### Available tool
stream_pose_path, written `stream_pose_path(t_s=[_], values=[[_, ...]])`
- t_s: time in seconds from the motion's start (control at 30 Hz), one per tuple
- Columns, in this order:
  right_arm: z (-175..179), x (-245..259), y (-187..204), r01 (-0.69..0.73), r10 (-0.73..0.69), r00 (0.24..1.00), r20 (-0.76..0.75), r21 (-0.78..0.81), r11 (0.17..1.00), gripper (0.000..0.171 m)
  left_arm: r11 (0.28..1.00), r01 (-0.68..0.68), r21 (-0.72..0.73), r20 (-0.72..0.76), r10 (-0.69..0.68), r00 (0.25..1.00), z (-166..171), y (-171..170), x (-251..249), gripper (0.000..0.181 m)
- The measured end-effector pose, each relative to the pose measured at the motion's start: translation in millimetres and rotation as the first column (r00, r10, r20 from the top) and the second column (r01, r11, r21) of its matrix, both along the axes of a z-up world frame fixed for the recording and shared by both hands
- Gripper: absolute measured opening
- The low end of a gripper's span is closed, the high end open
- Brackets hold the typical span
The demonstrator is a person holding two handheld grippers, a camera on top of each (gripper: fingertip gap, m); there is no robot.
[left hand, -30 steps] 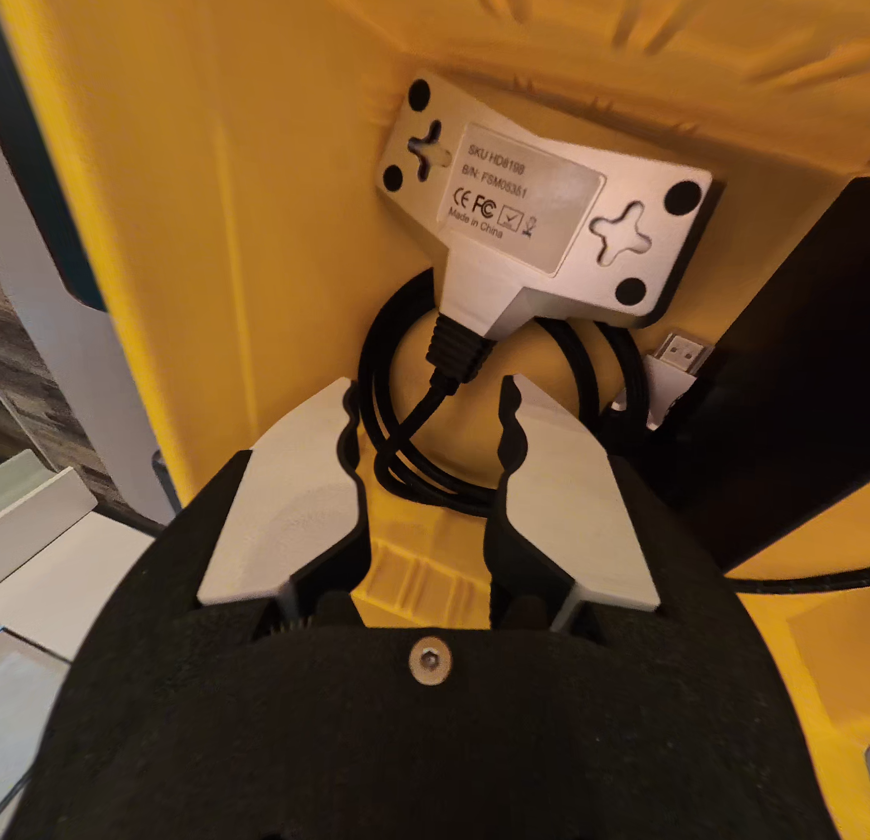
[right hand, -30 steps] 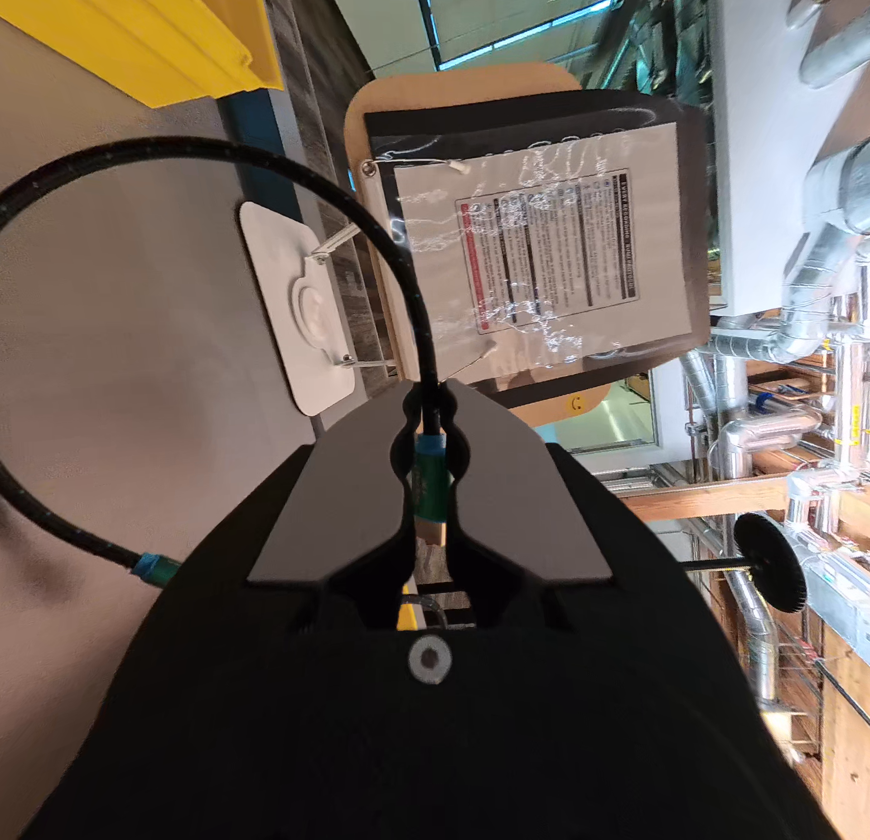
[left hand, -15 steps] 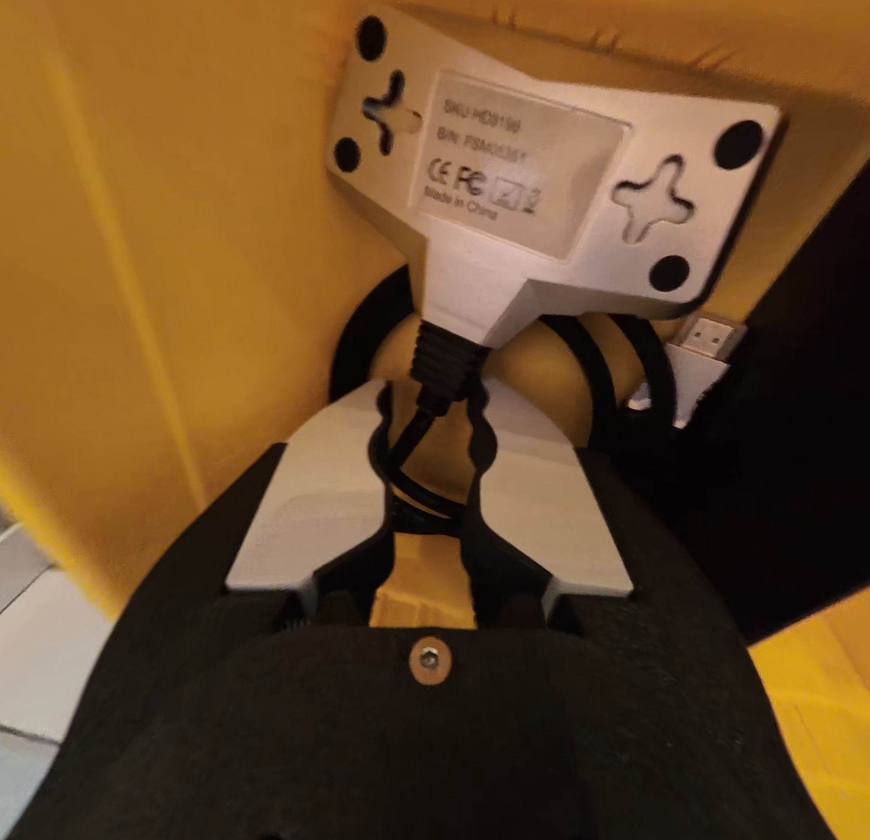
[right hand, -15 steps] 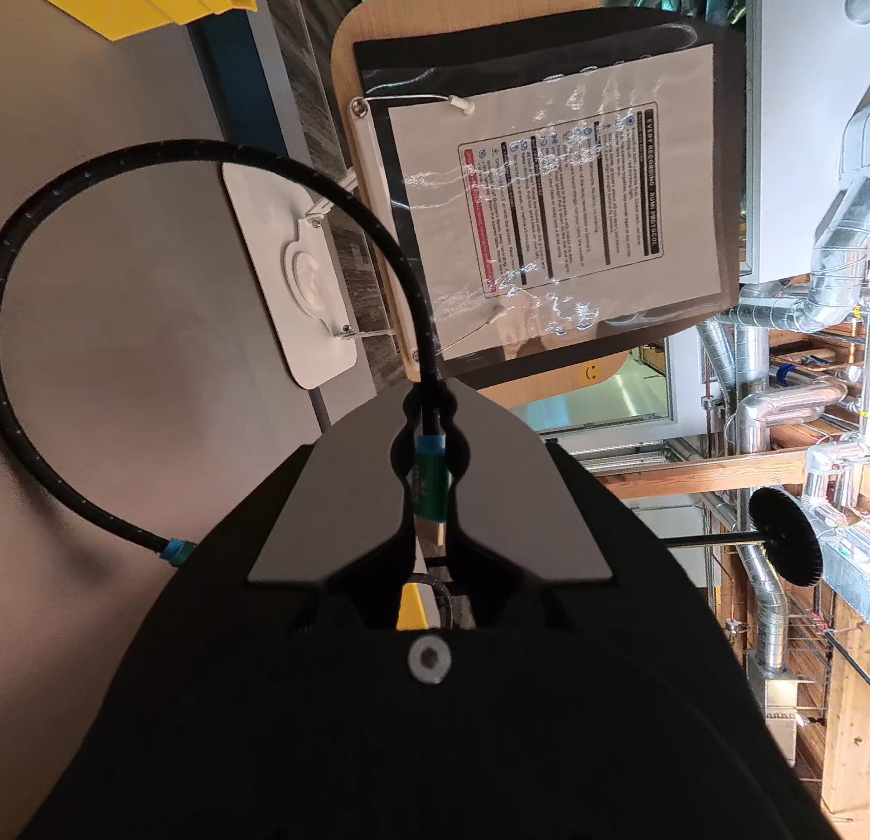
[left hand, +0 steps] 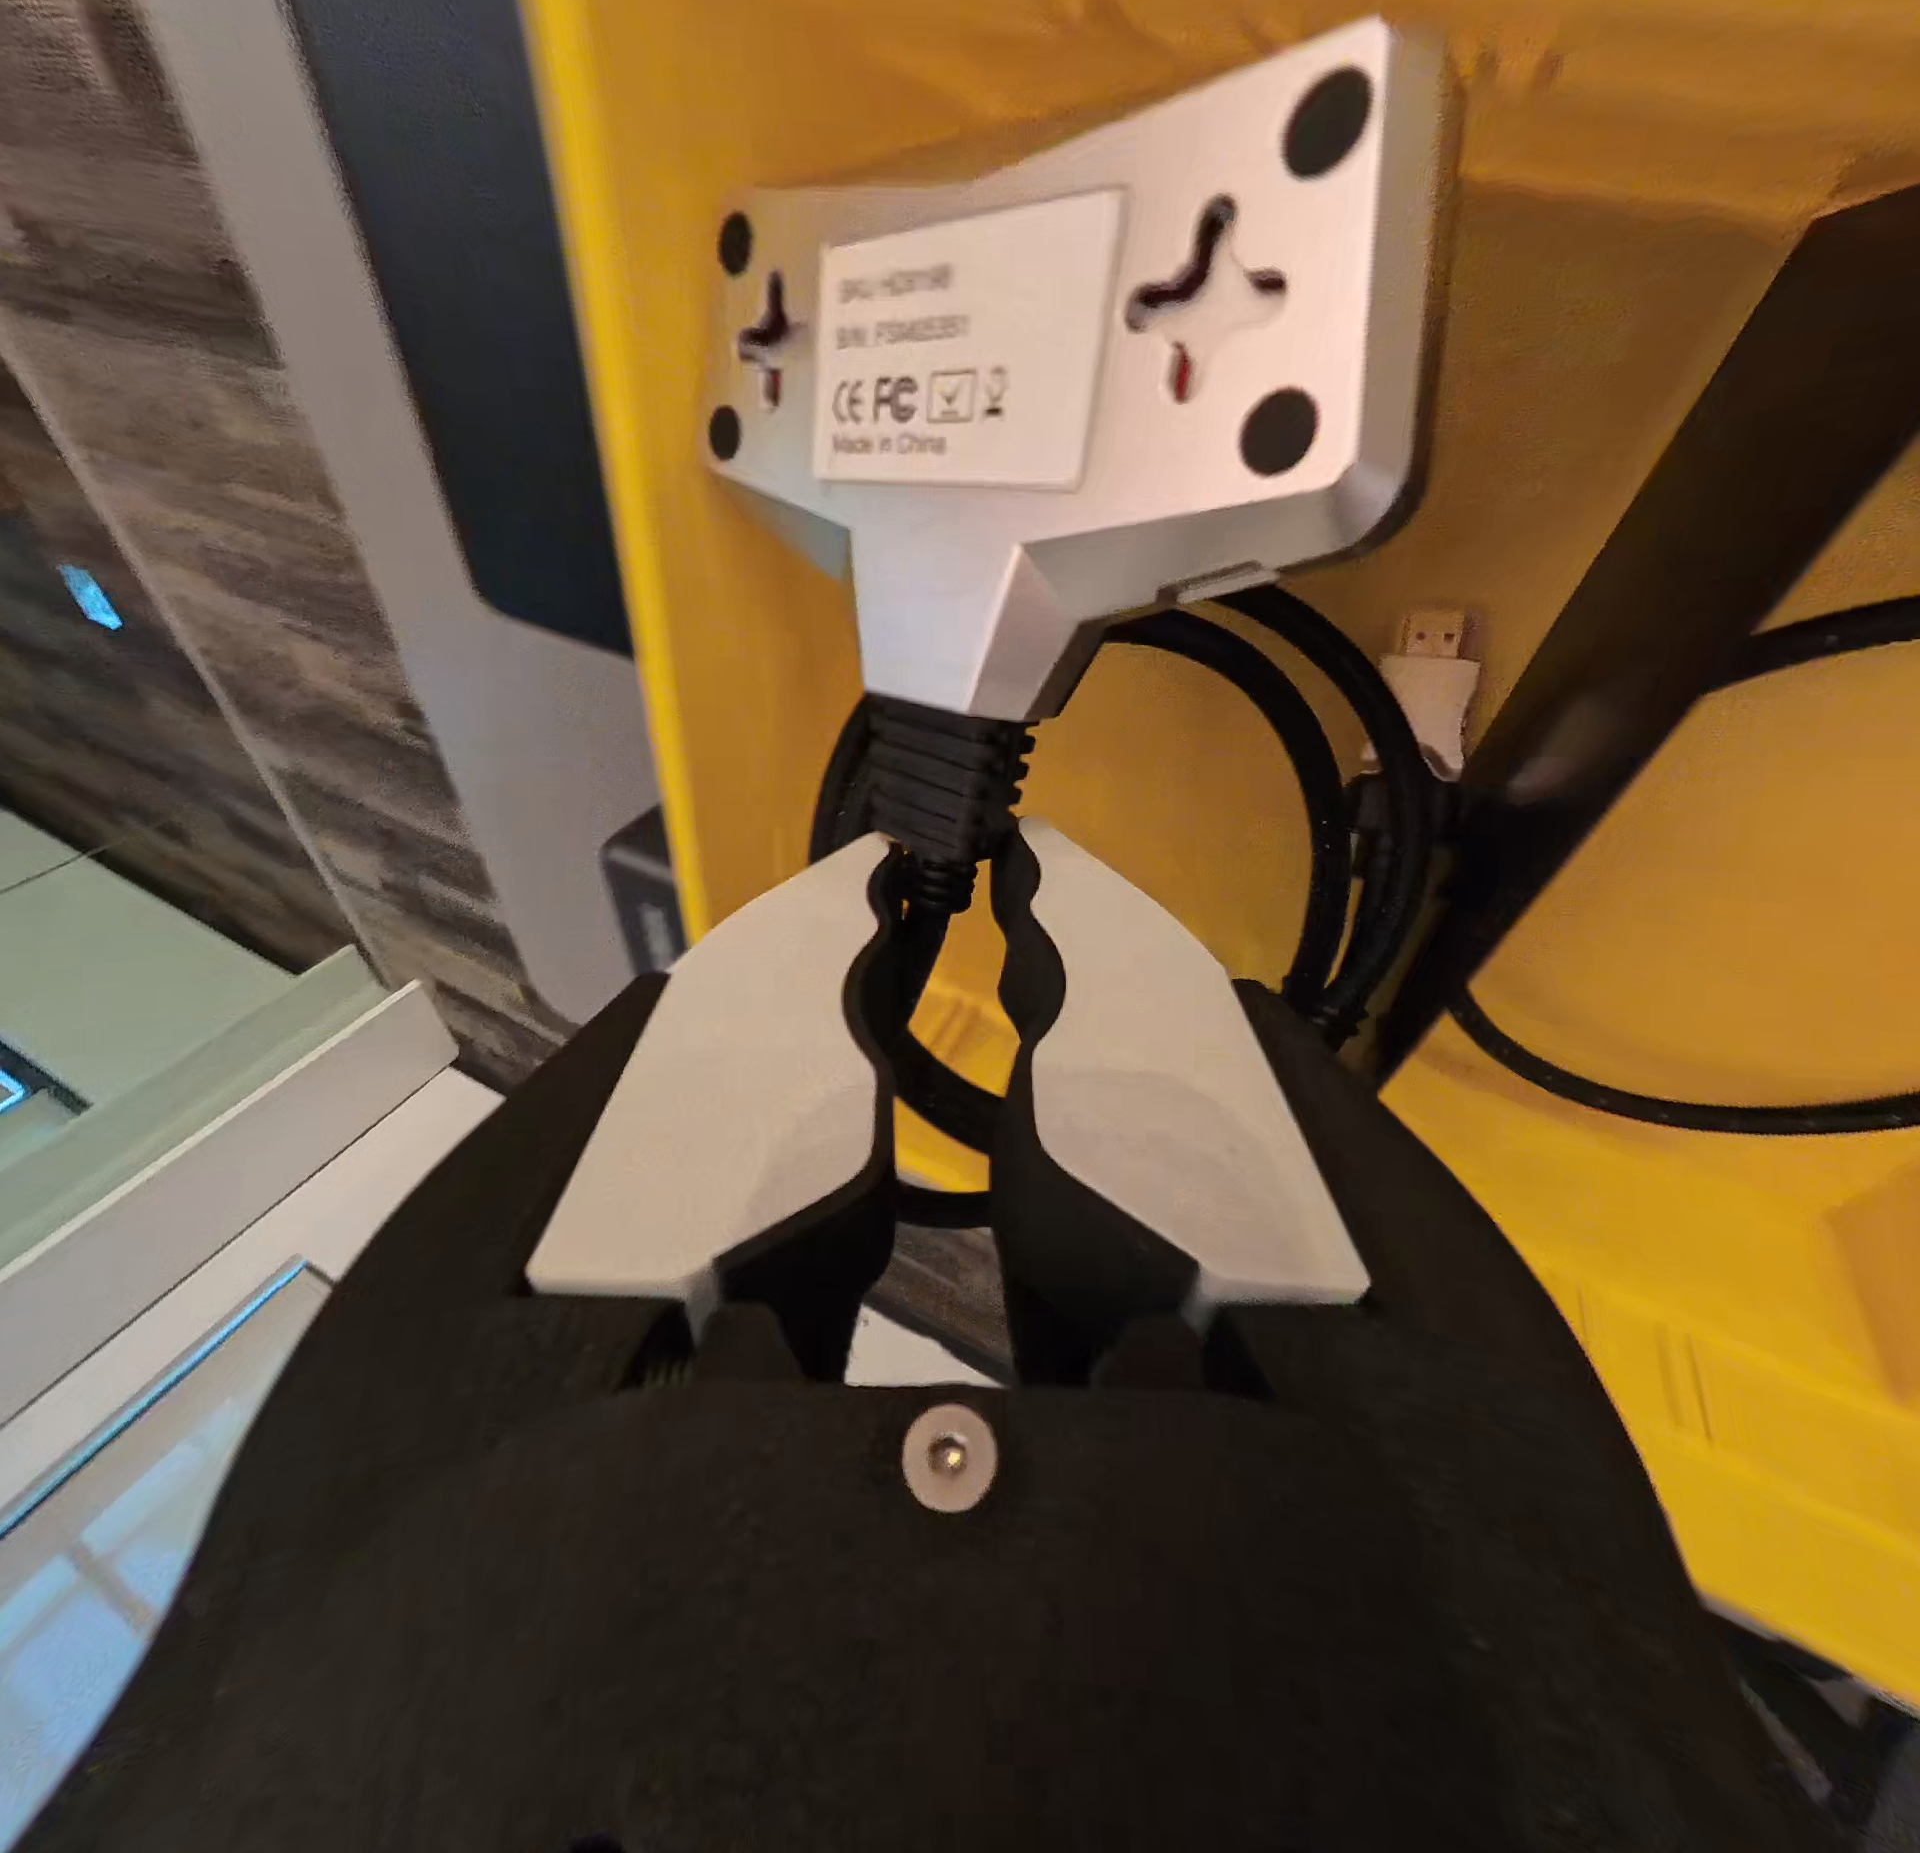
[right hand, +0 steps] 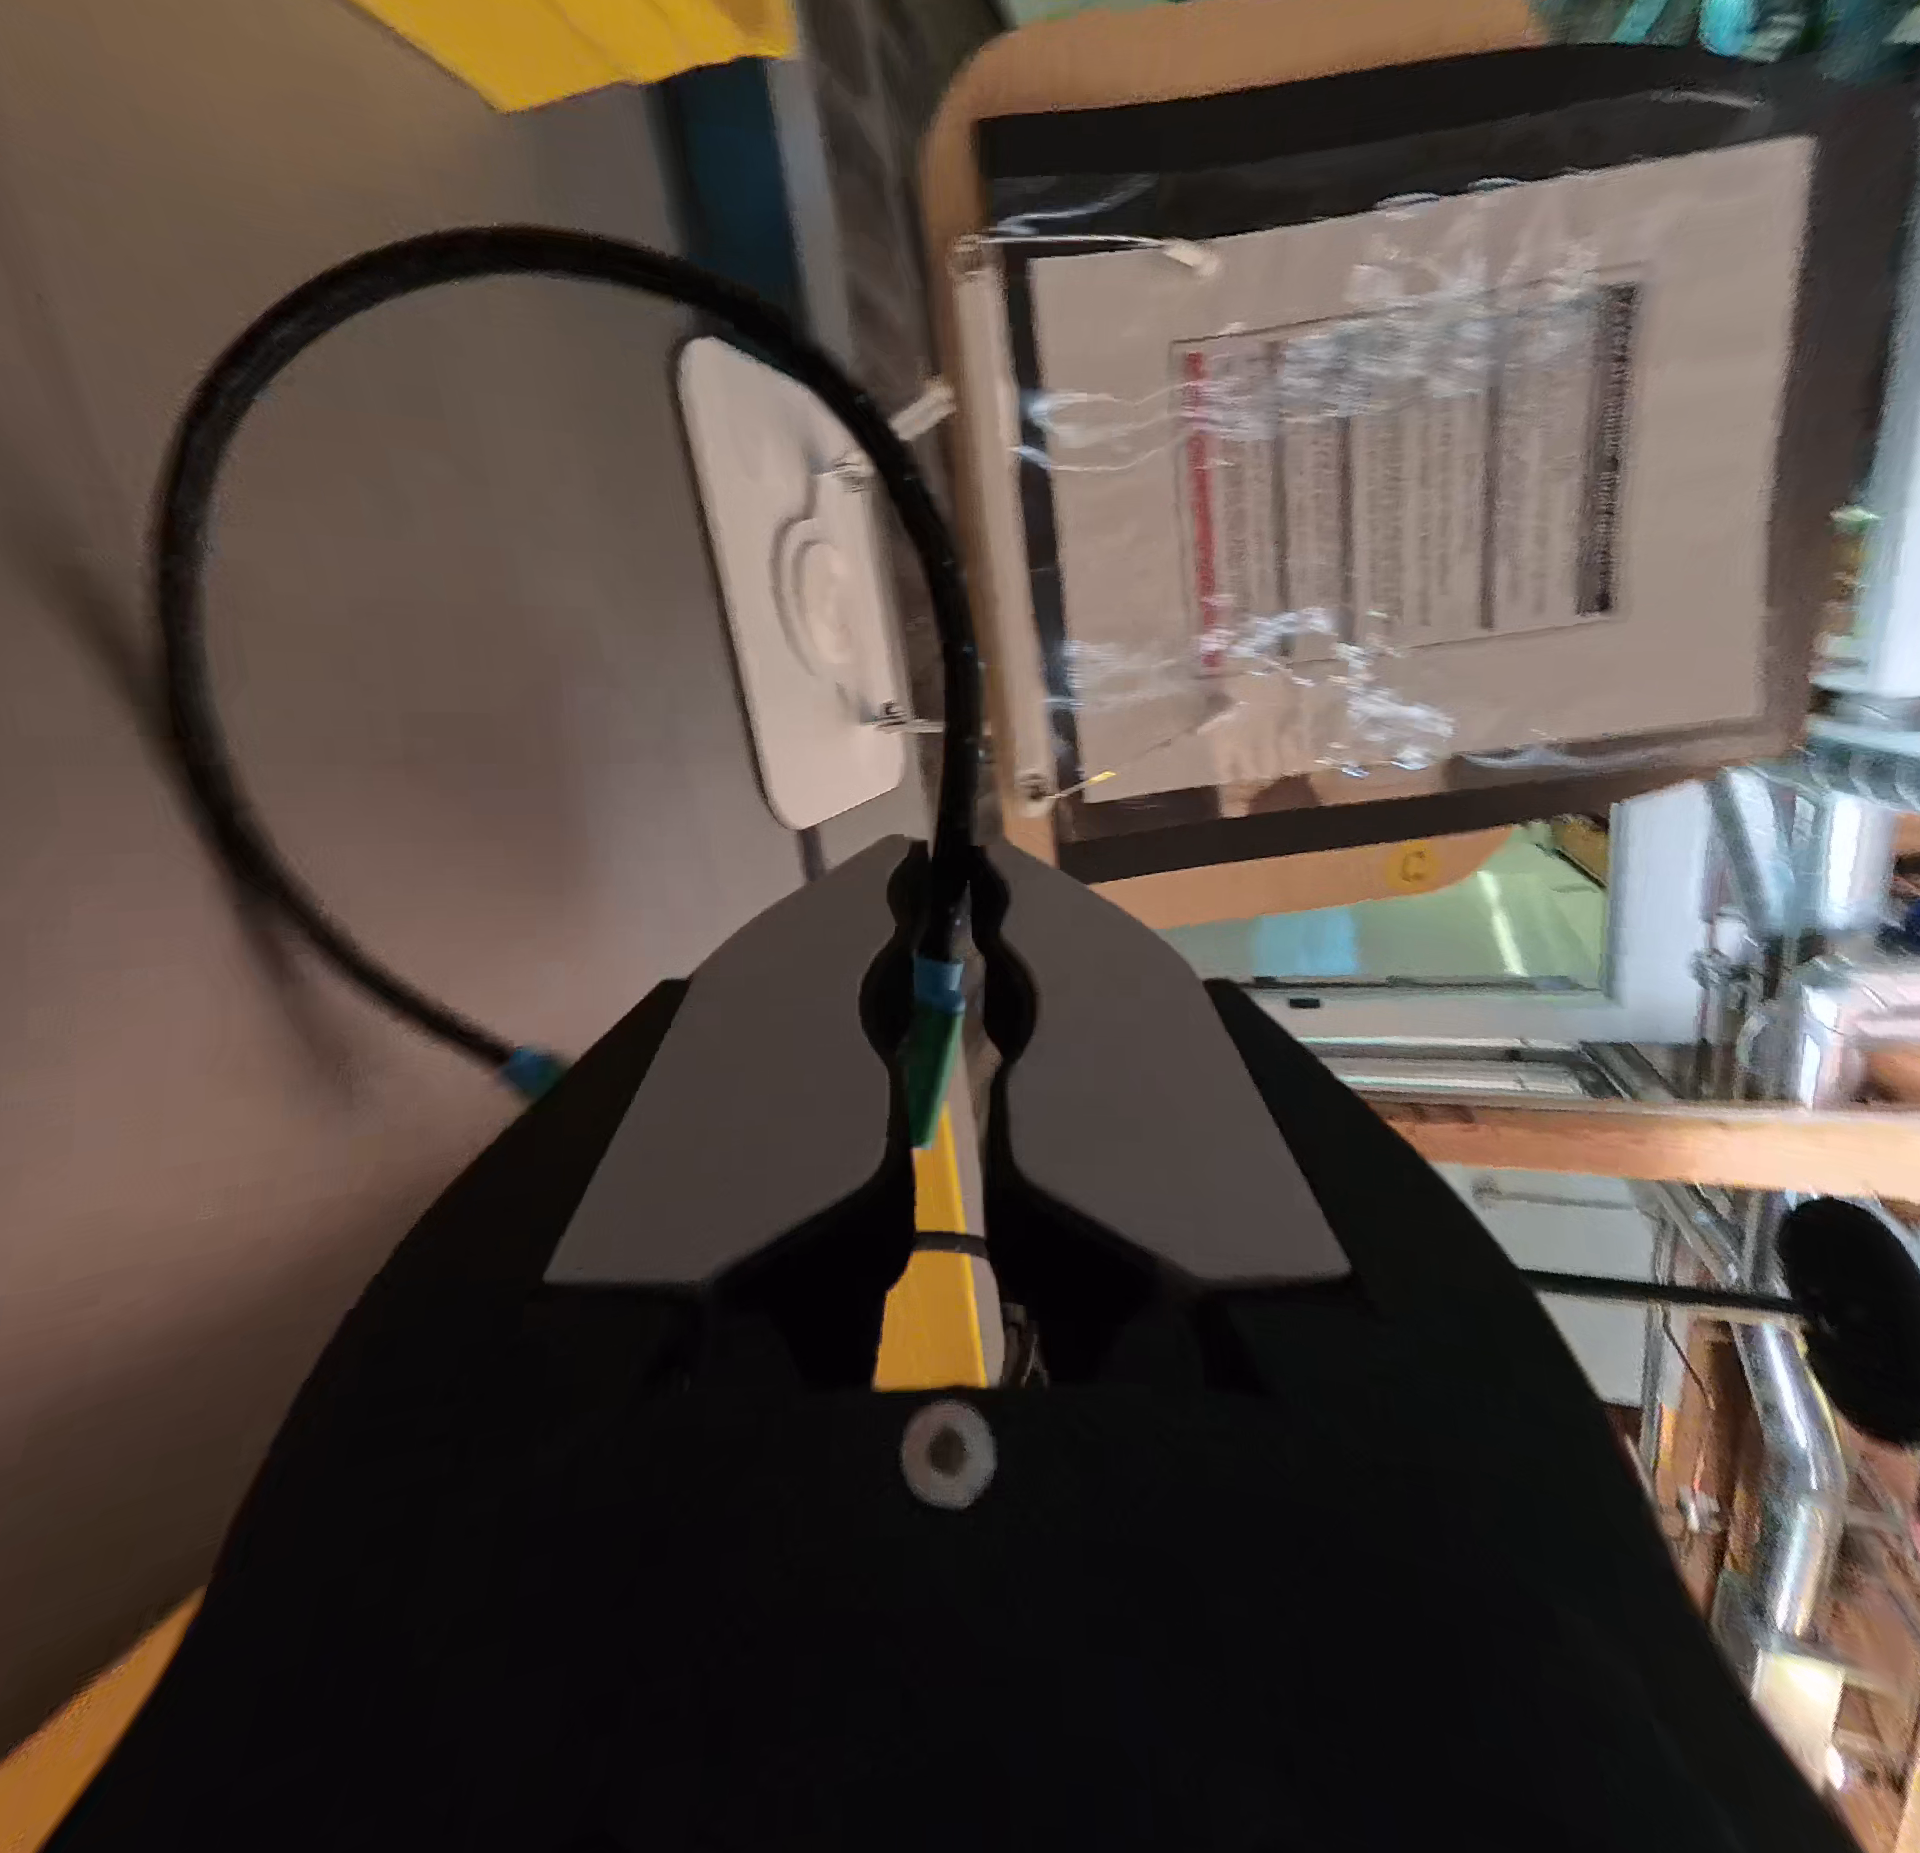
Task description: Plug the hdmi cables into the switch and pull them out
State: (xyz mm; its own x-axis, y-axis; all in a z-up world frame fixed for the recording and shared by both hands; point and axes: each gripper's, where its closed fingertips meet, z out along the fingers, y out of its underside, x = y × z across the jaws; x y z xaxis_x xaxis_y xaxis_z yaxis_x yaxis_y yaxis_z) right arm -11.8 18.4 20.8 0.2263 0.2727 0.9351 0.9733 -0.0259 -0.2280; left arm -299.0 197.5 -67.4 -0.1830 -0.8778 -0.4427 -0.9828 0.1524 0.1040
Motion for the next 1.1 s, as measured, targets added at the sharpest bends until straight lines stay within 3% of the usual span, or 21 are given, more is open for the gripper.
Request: stream_pose_path(t_s=[0.13,0.3,0.5,0.6,0.73,0.83,0.97,1.1], values=[[-22,-23,-30,-0.060,0.080,0.990,0.113,-0.166,0.984,0.010,0.996,-0.034,0.082,0.072,0.028,0.997,50,-5,0,0.015],[-35,-56,-69,-0.150,0.186,0.978,0.095,-0.302,0.941,0.010,0.983,-0.044,0.179,0.148,0.017,0.989,108,-22,-1,0.014],[-95,-79,-111,-0.141,0.297,0.932,0.208,-0.547,0.825,0.008,0.955,-0.061,0.289,0.188,0.006,0.982,179,-44,-1,0.014],[-106,-75,-108,-0.099,0.292,0.918,0.269,-0.559,0.823,0.008,0.943,-0.062,0.326,0.232,-0.017,0.972,215,-59,9,0.014],[-80,-60,-102,-0.113,0.257,0.944,0.205,-0.532,0.839,0.007,0.941,-0.007,0.338,0.292,-0.097,0.951,249,-91,44,0.014],[-50,-46,-108,-0.167,0.260,0.958,0.119,-0.505,0.847,0.007,0.950,0.062,0.307,0.331,-0.168,0.929,255,-118,84,0.014],[3,-31,-123,-0.290,0.291,0.955,-0.062,-0.419,0.861,0.007,0.953,0.180,0.243,0.357,-0.261,0.897,234,-152,138,0.014],[46,-12,-156,-0.433,0.385,0.900,-0.203,-0.327,0.840,0.007,0.944,0.270,0.191,0.315,-0.320,0.894,192,-173,175,0.014]])
